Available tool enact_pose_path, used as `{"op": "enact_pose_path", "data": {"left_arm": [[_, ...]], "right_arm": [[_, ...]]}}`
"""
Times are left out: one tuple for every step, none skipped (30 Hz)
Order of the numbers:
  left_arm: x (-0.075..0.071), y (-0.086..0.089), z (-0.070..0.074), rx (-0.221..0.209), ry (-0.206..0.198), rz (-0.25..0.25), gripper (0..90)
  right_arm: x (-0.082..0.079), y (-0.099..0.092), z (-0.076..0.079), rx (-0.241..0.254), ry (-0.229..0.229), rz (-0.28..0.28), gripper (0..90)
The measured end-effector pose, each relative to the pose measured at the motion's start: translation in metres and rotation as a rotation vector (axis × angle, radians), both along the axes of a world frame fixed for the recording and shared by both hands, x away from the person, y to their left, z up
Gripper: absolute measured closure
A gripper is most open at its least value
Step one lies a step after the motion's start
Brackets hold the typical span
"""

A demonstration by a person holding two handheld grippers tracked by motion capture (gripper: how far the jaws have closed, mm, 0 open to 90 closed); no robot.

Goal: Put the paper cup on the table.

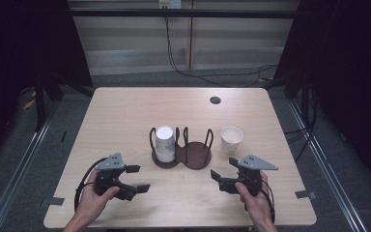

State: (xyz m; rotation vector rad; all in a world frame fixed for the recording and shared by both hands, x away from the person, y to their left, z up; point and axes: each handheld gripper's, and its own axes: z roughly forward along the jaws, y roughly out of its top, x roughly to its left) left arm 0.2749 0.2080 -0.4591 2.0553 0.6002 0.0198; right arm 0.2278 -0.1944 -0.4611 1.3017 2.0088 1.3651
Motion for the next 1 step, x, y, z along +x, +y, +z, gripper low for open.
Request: {"op": "enact_pose_path", "data": {"left_arm": [[-0.0005, 0.0, -0.0008, -0.003, 0.0, 0.01, 17.0]], "right_arm": [[0.0009, 0.0005, -0.0018, -0.007, 0.0, -0.004, 14.8]]}}
